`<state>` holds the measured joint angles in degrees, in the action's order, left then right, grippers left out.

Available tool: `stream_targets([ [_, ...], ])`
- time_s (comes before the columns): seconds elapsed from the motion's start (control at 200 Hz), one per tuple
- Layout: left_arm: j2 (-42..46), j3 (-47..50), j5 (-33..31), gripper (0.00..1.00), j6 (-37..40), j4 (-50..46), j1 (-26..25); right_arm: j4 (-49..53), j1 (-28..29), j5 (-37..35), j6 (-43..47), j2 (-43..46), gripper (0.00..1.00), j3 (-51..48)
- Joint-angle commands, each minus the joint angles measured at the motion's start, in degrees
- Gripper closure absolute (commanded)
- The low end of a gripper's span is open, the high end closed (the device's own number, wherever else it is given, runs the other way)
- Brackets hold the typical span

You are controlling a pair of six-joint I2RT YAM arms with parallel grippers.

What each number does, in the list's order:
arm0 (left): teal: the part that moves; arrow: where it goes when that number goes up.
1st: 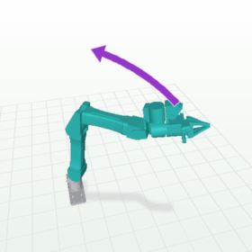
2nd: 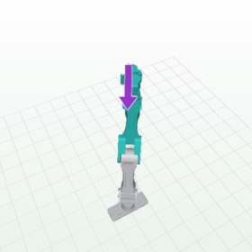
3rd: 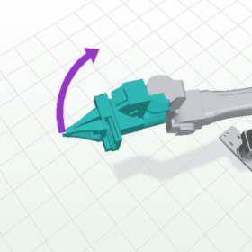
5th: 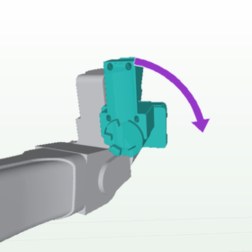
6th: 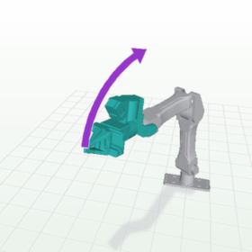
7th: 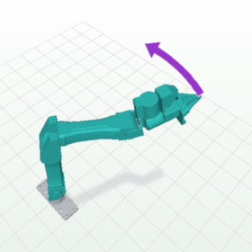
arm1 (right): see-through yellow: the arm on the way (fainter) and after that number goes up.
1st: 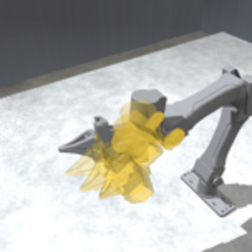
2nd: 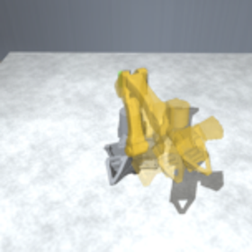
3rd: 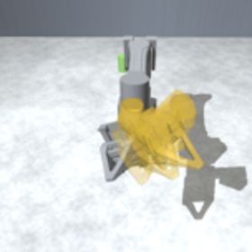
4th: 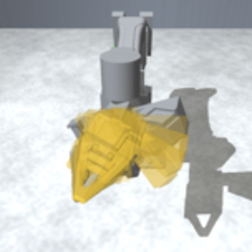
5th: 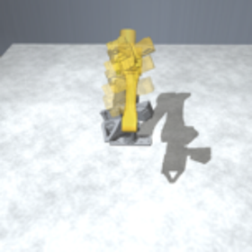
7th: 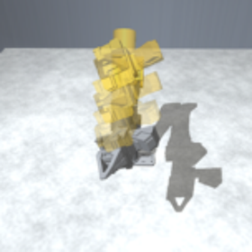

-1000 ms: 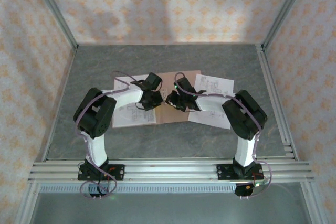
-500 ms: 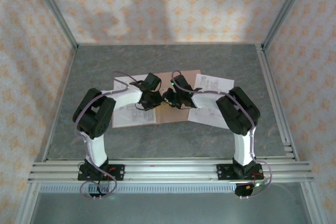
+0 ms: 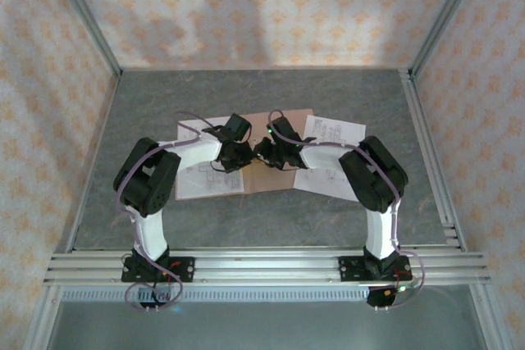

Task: Put the files into the folder

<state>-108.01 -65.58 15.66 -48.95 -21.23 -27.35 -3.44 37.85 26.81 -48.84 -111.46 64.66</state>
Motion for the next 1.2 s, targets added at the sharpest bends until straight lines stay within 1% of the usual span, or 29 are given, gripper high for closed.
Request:
stream_targets([
  [0.0,-4.9,2.6,-4.1,1.00,1.9,-6.1,0.7,1.2,-0.1,-2.0,0.6,2.3,0.77,-2.3],
  [0.265,-4.9,2.0,-4.1,1.00,2.4,-6.5,0.7,-0.5,0.0,-1.2,-0.2,2.6,0.75,-4.6],
  [0.485,-5.3,1.6,-3.9,1.00,2.6,-6.8,0.7,-1.2,0.2,0.3,-0.7,-0.2,0.76,-1.1],
  [0.741,-5.5,1.2,-4.0,1.00,2.8,-7.1,0.7,-1.2,0.3,0.7,-1.0,-1.5,0.78,0.3],
  [1.021,-5.4,1.2,-4.0,1.00,3.0,-7.3,0.7,-1.5,0.2,-0.5,-1.7,-2.7,0.84,-0.7],
  [1.196,-5.4,1.3,-4.2,1.00,3.1,-7.4,0.7,0.2,0.2,-1.4,-2.0,-4.2,0.91,0.7],
])
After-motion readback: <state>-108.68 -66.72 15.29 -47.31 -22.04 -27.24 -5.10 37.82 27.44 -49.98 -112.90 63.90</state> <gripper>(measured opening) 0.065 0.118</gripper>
